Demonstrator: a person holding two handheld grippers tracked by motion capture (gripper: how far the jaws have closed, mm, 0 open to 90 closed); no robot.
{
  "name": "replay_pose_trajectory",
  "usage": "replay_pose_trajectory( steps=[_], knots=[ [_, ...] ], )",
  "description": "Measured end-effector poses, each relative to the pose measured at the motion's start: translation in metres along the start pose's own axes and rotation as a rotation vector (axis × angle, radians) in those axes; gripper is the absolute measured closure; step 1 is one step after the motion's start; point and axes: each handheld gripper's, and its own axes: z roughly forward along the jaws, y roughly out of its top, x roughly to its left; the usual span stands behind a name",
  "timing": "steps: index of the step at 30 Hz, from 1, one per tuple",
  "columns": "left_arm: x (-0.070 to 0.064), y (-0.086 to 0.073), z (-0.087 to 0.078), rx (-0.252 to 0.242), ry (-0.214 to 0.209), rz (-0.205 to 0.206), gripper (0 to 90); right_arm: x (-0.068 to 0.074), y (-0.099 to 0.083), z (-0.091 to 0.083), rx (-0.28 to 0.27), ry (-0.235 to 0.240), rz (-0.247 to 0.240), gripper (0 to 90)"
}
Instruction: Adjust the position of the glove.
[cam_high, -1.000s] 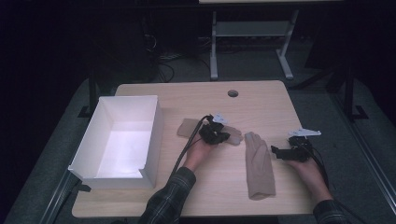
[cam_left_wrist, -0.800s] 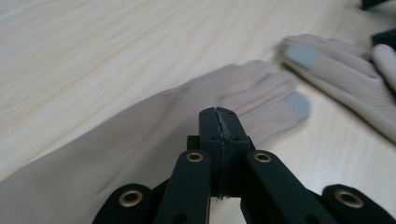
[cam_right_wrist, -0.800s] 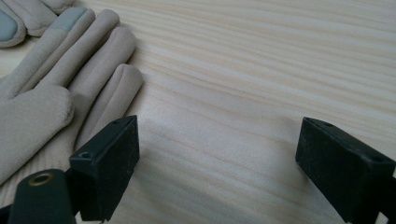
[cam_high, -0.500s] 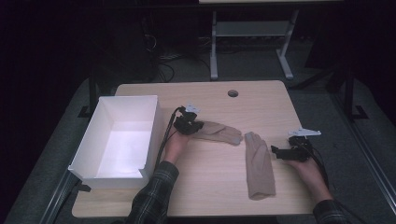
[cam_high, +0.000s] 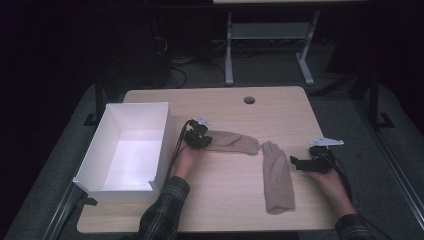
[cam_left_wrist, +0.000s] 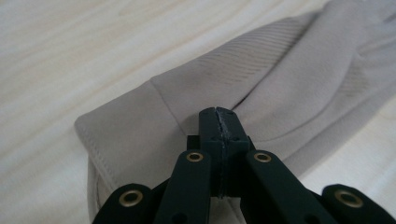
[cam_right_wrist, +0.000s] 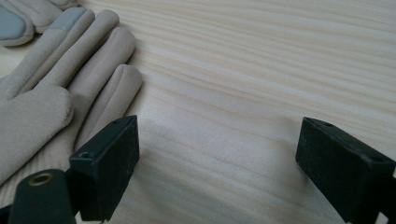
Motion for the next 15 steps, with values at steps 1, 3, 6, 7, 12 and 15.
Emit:
replay_pose_trajectory(
  steps=[1,3,6,7,12,15],
  knots=[
    [0.0,0.0,0.0,0.0,0.0,0.0,89.6,0.0,0.0,0.0,0.0,0.0,0.0,12.9],
    [-0.004,-0.003,-0.004,0.008,-0.011,-0.006,89.6,0.0,0.0,0.0,0.0,0.0,0.0,12.9],
    [-0.012,-0.01,-0.01,0.017,-0.037,-0.008,89.6,0.0,0.0,0.0,0.0,0.0,0.0,12.9],
    [-0.012,-0.01,-0.01,0.017,-0.037,-0.008,89.6,0.0,0.0,0.0,0.0,0.0,0.0,12.9],
    [-0.022,-0.021,-0.02,0.019,-0.083,-0.01,89.7,0.0,0.0,0.0,-0.001,0.0,0.004,12.9],
    [-0.025,-0.025,-0.023,0.018,-0.099,-0.011,89.6,0.0,0.0,0.0,-0.001,0.0,0.003,12.9]
  ],
)
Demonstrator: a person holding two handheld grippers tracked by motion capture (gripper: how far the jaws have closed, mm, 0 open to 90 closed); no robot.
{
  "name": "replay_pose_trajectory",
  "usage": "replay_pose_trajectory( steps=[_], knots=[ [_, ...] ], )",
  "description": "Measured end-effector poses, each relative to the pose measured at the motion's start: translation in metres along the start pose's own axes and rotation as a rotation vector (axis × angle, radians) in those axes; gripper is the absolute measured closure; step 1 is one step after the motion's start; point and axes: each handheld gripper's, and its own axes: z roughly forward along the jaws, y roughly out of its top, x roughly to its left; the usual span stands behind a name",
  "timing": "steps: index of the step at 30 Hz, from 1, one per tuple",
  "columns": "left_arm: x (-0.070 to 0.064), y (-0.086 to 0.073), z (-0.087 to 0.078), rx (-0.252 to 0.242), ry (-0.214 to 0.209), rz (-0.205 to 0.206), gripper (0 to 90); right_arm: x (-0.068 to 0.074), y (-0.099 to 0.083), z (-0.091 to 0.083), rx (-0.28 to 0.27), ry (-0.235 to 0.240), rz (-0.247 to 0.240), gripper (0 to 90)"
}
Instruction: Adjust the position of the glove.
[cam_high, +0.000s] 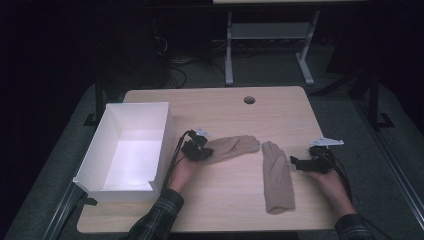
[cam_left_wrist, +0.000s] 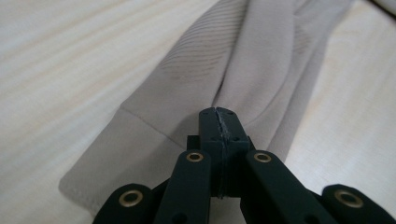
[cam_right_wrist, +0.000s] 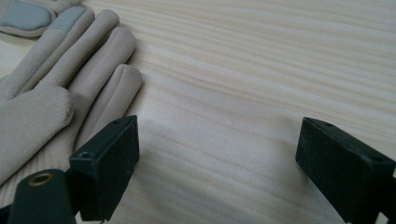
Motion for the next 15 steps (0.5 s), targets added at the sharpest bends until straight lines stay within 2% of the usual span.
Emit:
replay_pose_trajectory(
  steps=[1,2,8,10,15],
  knots=[
    [-0.002,-0.002,-0.001,0.0,-0.006,-0.004,89.6,0.0,0.0,0.0,0.0,0.0,0.0,12.9],
    [-0.005,-0.005,-0.003,0.007,-0.021,0.013,89.6,0.0,0.0,0.0,0.0,0.0,0.0,12.9],
    [-0.016,-0.015,-0.01,0.007,-0.058,0.036,89.6,0.0,0.0,0.0,0.0,0.0,0.0,12.9],
    [-0.024,-0.022,-0.013,0.0,-0.094,0.046,89.6,0.0,0.0,0.0,0.0,0.0,0.0,12.9],
    [-0.035,-0.028,-0.016,0.003,-0.129,0.077,89.6,0.0,0.0,0.0,0.0,0.0,0.0,12.9]
  ],
)
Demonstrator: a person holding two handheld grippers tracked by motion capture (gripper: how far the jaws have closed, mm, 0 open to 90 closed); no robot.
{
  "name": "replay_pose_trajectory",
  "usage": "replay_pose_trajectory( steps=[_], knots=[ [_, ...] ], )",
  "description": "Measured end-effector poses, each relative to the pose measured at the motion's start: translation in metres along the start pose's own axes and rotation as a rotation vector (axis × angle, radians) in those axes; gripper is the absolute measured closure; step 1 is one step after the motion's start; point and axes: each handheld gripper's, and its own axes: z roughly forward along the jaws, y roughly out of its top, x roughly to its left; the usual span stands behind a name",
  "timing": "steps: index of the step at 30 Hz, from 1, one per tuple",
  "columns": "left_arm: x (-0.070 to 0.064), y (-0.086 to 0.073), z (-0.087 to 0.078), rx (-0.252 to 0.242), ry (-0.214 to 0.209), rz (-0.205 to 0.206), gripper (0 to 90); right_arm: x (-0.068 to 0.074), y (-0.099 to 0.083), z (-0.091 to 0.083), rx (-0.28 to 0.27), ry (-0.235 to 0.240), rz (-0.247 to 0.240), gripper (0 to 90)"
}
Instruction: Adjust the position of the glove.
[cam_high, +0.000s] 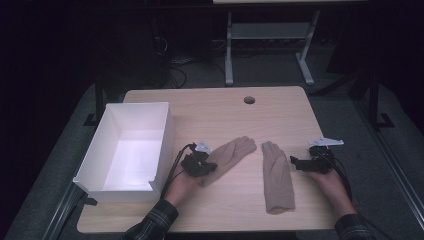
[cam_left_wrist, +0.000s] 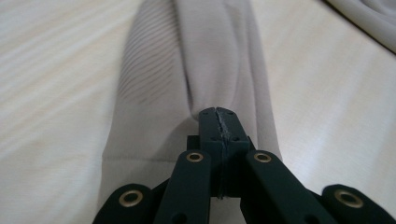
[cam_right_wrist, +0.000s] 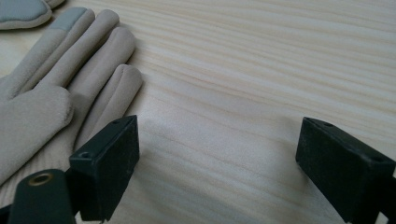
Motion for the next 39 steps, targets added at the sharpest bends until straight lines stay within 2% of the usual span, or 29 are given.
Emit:
replay_pose_trajectory(
  steps=[6,8,12,15,17,24,28,30,32,33,34,35,38,39],
  knots=[
    [-0.018,-0.005,0.002,-0.007,-0.083,0.023,89.6,0.0,0.0,0.0,0.0,0.0,0.0,12.9],
    [-0.023,-0.006,0.003,-0.014,-0.095,0.016,89.6,0.0,0.0,0.0,0.0,0.0,0.0,12.9],
    [-0.034,-0.006,0.005,-0.007,-0.133,0.037,89.6,0.0,0.0,0.0,0.0,0.0,0.0,12.8],
    [-0.039,-0.006,0.007,-0.008,-0.144,0.038,89.6,0.0,0.0,0.0,0.0,0.0,0.0,12.8],
    [-0.044,-0.006,0.01,-0.013,-0.168,0.055,89.6,0.0,0.0,0.0,0.0,0.0,0.0,12.8],
    [-0.054,-0.003,0.015,-0.021,-0.195,0.08,89.5,0.0,0.0,0.0,0.0,0.001,-0.001,12.7],
    [-0.054,-0.001,0.013,-0.03,-0.196,0.089,86.5,0.0,0.0,0.0,0.0,0.001,0.0,12.7],
    [-0.052,0.001,0.009,-0.037,-0.184,0.091,84.2,0.0,0.0,0.0,0.001,0.001,0.0,12.7],
    [-0.048,0.002,0.004,-0.048,-0.174,0.096,78.2,0.0,0.0,0.0,0.0,0.001,0.0,12.7],
    [-0.046,0.003,0.002,-0.057,-0.162,0.092,78.2,0.0,0.0,0.0,0.0,0.001,0.0,12.7],
    [-0.044,0.004,-0.001,-0.065,-0.155,0.09,73.5,0.0,0.0,0.0,0.0,0.001,-0.001,12.7],
    [-0.041,0.005,-0.003,-0.069,-0.146,0.094,73.5,0.0,0.0,0.0,0.0,0.001,-0.001,12.7],
    [-0.032,0.009,-0.008,-0.077,-0.105,0.099,66.3,0.0,0.0,0.0,0.0,0.001,-0.001,12.7],
    [-0.029,0.01,-0.01,-0.077,-0.099,0.111,61.0,0.0,0.0,0.0,0.0,0.002,-0.001,12.7]
  ],
)
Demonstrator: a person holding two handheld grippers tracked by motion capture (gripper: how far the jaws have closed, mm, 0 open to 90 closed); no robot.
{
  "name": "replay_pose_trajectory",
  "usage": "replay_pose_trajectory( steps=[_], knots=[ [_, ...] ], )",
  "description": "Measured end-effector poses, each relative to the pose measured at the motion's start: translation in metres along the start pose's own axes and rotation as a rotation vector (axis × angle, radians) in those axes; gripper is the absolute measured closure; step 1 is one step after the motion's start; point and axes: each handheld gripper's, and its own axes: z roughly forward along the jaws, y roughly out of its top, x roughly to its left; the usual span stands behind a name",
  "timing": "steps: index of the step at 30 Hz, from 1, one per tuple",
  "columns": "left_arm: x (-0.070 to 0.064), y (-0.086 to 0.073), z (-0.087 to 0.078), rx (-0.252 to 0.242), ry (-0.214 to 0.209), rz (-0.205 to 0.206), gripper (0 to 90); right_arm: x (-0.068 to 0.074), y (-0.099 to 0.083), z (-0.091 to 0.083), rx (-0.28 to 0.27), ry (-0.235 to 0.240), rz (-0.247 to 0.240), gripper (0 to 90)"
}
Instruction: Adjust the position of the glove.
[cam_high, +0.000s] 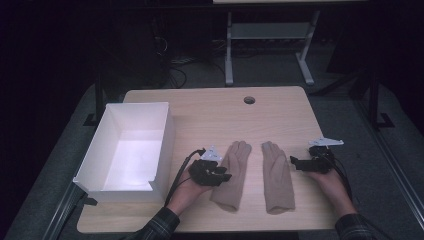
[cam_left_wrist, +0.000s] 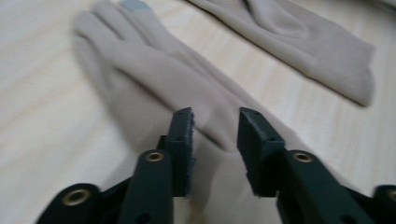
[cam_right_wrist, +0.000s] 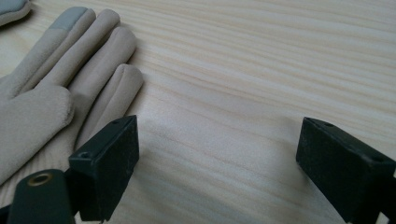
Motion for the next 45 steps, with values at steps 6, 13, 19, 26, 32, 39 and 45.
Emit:
replay_pose_trajectory(
  steps=[6,13,19,26,32,39,45],
  knots=[
    [0.02,0.005,-0.001,-0.005,0.061,-0.01,53.2,0.0,0.0,0.0,-0.001,0.002,-0.001,12.6],
    [0.039,0.006,0.01,-0.012,0.114,-0.052,49.3,0.0,0.0,0.0,-0.001,0.002,-0.002,12.6],
    [0.045,0.006,0.016,-0.021,0.119,-0.076,48.7,0.0,0.0,0.001,-0.002,0.004,-0.005,12.6],
    [0.047,0.004,0.025,0.024,0.122,-0.064,49.5,0.0,0.0,0.001,-0.002,0.004,-0.004,12.6],
    [0.043,0.003,0.029,0.029,0.134,-0.055,54.2,0.0,0.001,0.001,0.0,0.005,-0.002,12.6],
    [0.04,0.003,0.03,0.032,0.081,-0.064,74.1,0.001,0.001,0.001,0.0,0.009,-0.007,12.3],
    [0.039,0.006,0.03,0.042,0.074,-0.057,87.9,0.001,0.0,0.0,0.004,0.029,-0.034,10.9]
  ],
)
